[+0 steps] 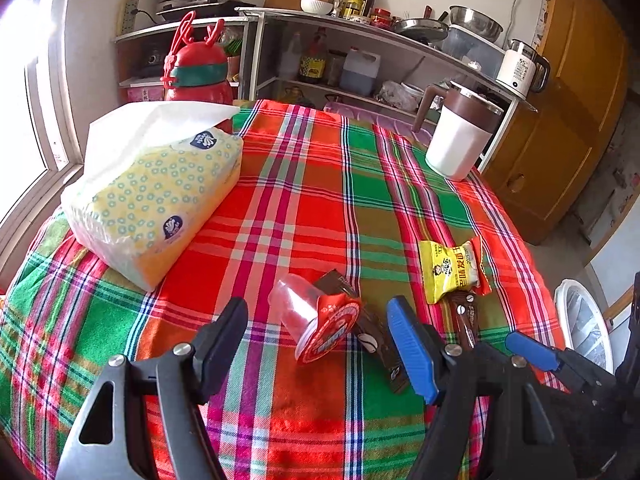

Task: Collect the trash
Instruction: 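Grasp the clear red-lidded cup with left gripper while right grasps brown snack wrapper, then carry the clear cup and brown wrapper over the trash bin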

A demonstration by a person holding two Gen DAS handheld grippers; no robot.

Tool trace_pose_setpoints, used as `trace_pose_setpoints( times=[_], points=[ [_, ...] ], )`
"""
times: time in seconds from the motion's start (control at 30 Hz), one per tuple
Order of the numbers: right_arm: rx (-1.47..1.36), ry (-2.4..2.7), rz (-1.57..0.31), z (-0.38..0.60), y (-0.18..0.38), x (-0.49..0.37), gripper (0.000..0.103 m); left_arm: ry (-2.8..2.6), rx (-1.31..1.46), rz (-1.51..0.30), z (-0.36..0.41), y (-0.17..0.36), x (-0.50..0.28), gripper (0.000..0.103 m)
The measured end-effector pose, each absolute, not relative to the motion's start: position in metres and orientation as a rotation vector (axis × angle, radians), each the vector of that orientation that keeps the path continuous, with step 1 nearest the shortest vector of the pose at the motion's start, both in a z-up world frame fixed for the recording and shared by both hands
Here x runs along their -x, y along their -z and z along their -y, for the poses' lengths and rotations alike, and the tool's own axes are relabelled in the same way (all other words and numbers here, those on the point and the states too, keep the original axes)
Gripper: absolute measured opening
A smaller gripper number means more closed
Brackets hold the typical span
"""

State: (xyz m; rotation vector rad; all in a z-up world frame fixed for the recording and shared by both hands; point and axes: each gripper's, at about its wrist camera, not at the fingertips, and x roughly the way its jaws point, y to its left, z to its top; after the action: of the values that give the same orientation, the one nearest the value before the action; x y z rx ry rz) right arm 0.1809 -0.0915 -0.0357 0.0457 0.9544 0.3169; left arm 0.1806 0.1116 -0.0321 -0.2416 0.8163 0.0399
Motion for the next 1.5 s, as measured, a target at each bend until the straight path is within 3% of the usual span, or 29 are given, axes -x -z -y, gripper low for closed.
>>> trace_pose_setpoints(
  times=[0.47, 0.73, 0.9, 1.0, 1.5],
  points=[
    [-0.024, -0.275, -0.963, 0.086, 0.04, -0.185, 0.057, -0.09, 0.312, -0.868, -0.131, 0.05, -0.183, 0.074],
    [-0.034, -0.243, -0.956, 0.092, 0.04, -0.185, 0.029, -0.1, 0.34, -0.853, -0.144, 0.05, -0.175, 0.06],
    [-0.043, -0.245, -0.954, 0.093, 0.041, -0.183, 0.02, -0.099, 0.339, -0.851, -0.145, 0.05, -0.172, 0.048],
    [-0.047, -0.251, -0.951, 0.095, 0.041, -0.181, 0.02, -0.091, 0.331, -0.849, -0.144, 0.049, -0.17, 0.044],
    [-0.11, -0.257, -0.902, 0.113, 0.028, -0.163, 0.02, -0.065, 0.303, -0.811, -0.136, 0.035, -0.149, 0.044]
  ],
)
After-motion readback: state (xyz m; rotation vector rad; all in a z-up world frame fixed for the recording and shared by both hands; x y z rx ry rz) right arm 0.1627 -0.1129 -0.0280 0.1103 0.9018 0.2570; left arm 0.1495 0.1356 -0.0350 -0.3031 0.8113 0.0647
